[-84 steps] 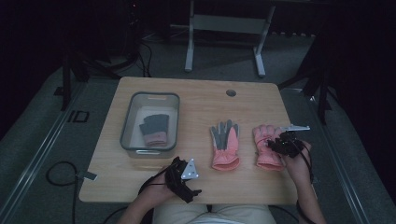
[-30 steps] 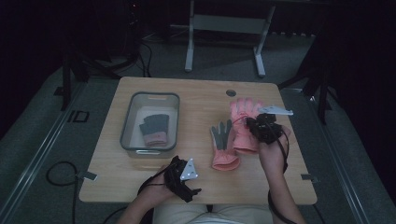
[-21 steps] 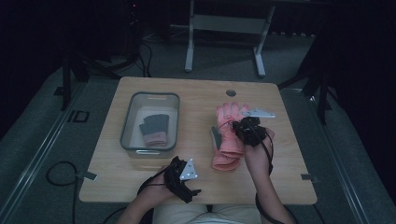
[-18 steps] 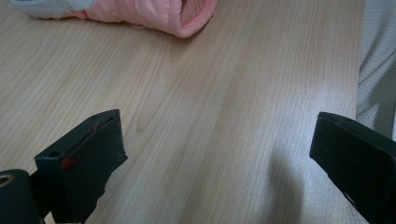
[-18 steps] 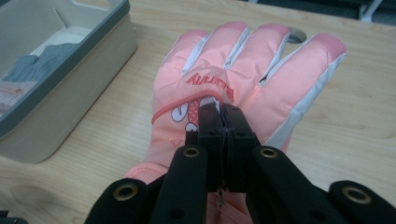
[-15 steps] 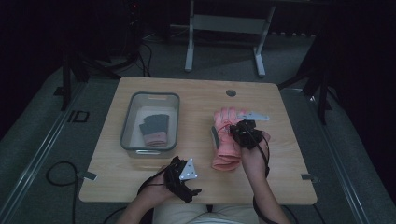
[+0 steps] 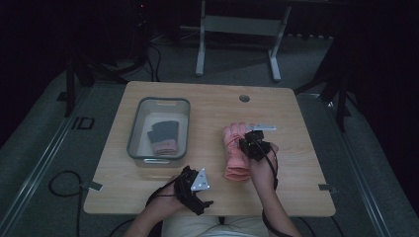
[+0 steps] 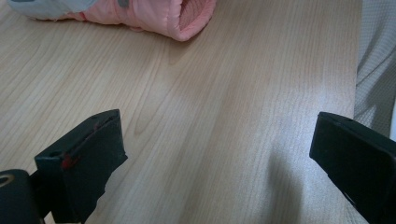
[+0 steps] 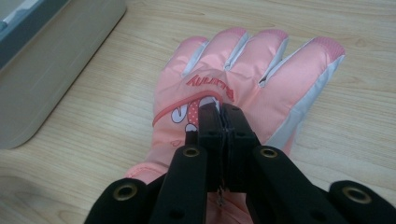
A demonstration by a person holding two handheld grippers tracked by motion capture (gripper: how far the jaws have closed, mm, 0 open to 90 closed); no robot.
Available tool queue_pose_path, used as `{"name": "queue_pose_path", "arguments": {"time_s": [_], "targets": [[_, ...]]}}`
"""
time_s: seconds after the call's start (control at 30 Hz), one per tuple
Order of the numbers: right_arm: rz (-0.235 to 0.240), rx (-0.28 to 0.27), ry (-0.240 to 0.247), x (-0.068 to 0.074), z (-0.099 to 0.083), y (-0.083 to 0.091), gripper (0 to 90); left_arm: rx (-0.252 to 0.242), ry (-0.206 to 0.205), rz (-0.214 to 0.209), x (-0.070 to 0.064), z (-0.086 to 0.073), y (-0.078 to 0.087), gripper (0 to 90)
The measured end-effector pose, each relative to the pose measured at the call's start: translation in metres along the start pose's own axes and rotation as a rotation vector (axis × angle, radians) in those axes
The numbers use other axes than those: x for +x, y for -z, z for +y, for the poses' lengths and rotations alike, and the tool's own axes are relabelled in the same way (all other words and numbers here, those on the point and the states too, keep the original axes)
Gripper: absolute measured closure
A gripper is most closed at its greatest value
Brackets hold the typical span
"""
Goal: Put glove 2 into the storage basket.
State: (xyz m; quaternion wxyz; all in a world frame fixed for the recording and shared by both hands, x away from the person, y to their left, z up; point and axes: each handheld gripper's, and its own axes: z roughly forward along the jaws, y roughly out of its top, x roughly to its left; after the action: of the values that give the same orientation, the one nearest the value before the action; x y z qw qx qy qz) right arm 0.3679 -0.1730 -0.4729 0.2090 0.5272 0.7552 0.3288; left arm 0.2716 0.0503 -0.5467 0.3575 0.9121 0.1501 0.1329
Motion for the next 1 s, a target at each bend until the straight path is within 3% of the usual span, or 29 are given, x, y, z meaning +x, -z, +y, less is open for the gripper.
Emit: {"name": "queue_pose_path", "arguments": {"time_s": [0.3, 0.53, 0.77, 1.0], "targets": [[0.011, 0.033, 0.024, 0.000, -0.008, -0.014, 87.5, 0.003, -0.001, -0.002, 0.000, 0.000, 0.000, 2.6], [0.009, 0.021, 0.019, -0.004, -0.009, -0.010, 87.7, 0.003, -0.003, -0.003, -0.001, 0.000, -0.002, 2.6], [0.001, -0.011, 0.022, -0.003, 0.001, 0.008, 87.8, 0.013, -0.004, -0.011, -0.002, 0.000, -0.004, 2.6], [-0.020, 0.028, 0.023, -0.003, -0.007, -0.008, 87.9, 0.009, -0.003, -0.010, -0.001, 0.000, -0.003, 2.6]]}}
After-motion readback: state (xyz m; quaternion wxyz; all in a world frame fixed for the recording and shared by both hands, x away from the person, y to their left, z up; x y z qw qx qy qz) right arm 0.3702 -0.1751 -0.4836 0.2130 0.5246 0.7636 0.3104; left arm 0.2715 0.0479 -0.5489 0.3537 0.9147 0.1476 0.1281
